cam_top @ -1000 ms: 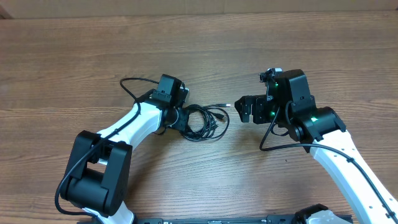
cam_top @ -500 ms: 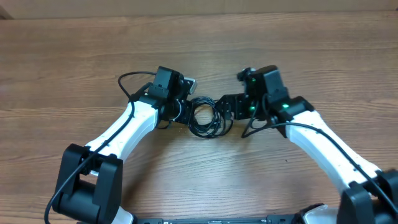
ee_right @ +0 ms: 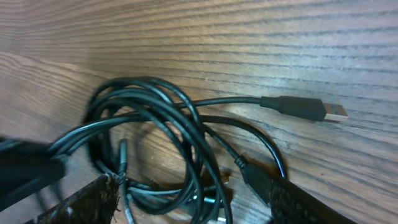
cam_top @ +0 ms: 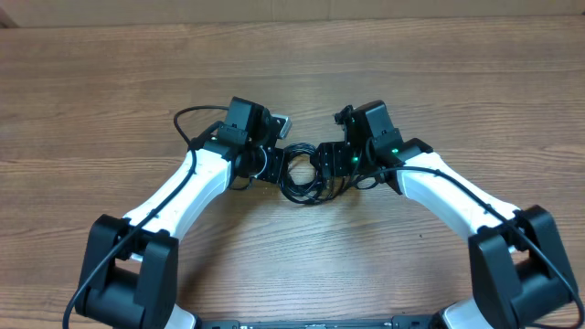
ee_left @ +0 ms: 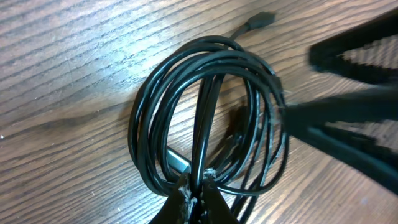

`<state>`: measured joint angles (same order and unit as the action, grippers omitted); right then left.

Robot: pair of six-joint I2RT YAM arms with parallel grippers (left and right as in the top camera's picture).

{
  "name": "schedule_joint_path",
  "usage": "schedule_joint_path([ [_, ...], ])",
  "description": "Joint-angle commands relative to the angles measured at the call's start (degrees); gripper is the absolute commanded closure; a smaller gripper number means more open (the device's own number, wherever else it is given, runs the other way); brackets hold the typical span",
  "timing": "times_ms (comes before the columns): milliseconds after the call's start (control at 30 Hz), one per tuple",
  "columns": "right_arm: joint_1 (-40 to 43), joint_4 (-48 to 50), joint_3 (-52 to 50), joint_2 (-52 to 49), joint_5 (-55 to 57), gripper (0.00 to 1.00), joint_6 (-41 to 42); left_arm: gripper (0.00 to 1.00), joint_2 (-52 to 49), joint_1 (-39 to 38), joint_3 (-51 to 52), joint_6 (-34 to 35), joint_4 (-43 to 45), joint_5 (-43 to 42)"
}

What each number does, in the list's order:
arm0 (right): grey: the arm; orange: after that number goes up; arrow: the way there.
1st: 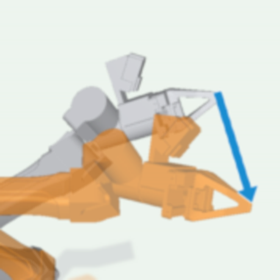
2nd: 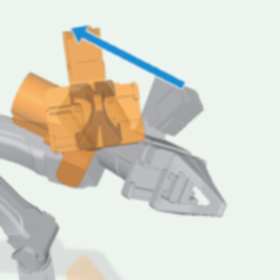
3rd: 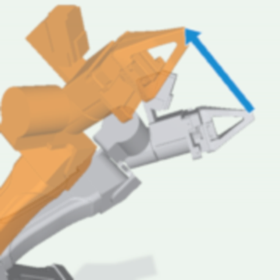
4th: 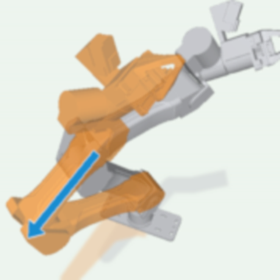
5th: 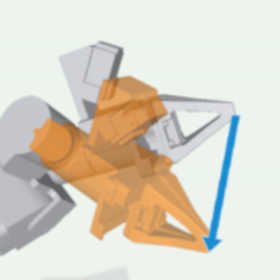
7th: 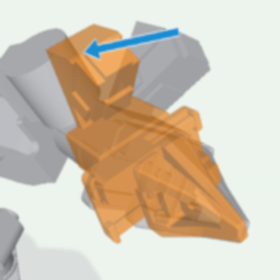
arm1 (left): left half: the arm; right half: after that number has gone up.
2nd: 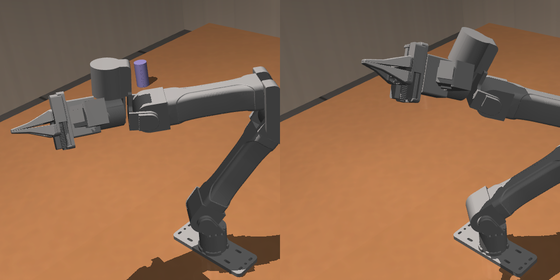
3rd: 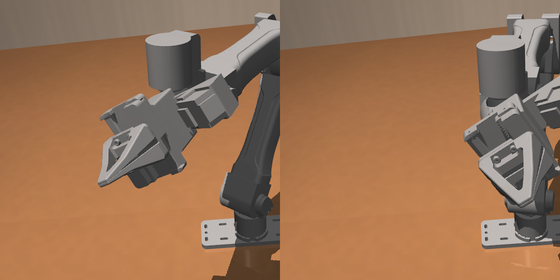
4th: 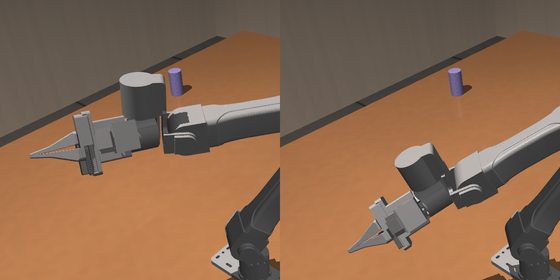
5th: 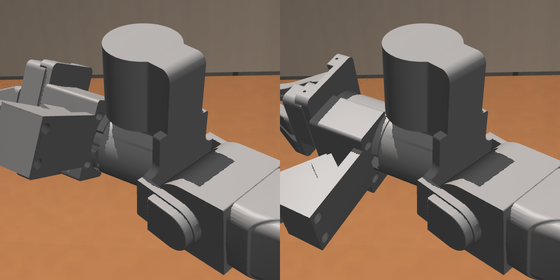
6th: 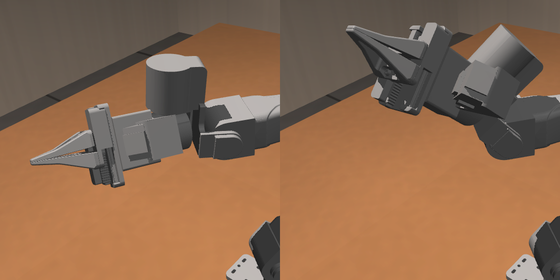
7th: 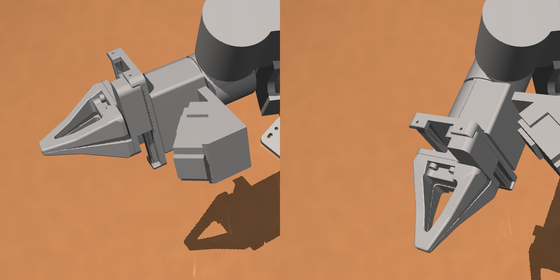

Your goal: Untangle cables

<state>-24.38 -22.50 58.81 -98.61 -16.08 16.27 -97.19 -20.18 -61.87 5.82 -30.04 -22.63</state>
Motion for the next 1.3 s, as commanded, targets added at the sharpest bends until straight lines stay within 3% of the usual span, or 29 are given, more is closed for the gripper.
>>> schedule_joint_path([
  [0, 0.0, 1.53, 1.27, -2.25, 0.55, 0.29, 1.6, 0.96, 2.99, -0.48, -1.31, 0.66, 0.09, -2.75],
  [133, 0.0, 2.64, 1.27, -3.96, 0.52, 0.33, 3.28, 0.96, 3.5, -0.48, -1.31, 1.01, 0.07, -2.91],
  [267, -0.07, 3.85, 1.27, -4.66, 0.55, 0.48, 4.83, 0.96, 3.56, -0.52, -1.31, 2.29, 0.07, -3.02],
  [567, -0.07, 3.87, 1.14, -6.4, 0.55, 0.59, 6.51, 0.96, 3.56, -0.52, -1.31, 2.38, 0.09, -4.04],
  [667, -0.07, 3.69, 1.11, -7.41, 0.55, 0.72, 6.49, 0.96, 3.56, -0.5, -1.31, 2.36, 0.09, -3.96],
  [733, -0.04, 3.63, 1.14, -7.5, 0.57, 0.96, 6.47, 0.96, 3.56, -0.5, -1.31, 2.36, -0.11, -3.45],
  [833, 1.01, 2.69, 2.01, -6.88, 2.08, 0.96, 6.23, 0.96, 3.56, -0.46, -1.31, 2.36, -2.71, 2.62],
  [1000, 5.97, -14.67, 11.74, -3.82, 23.17, 0.96, 6.25, 0.96, 3.56, 1.07, -1.29, 2.43, -7.82, 16.68],
  [1100, 7.76, -20.98, 17.55, -1.64, 28.87, 0.96, 6.19, 0.96, 3.8, 3.8, -1.31, 2.51, -7.58, 17.09],
  [1267, 9.42, -26.95, 24.61, 3.19, 29.14, 0.96, 5.84, 0.96, 5.77, 9.55, -2.23, 4.09, -7.15, 17.09],
])
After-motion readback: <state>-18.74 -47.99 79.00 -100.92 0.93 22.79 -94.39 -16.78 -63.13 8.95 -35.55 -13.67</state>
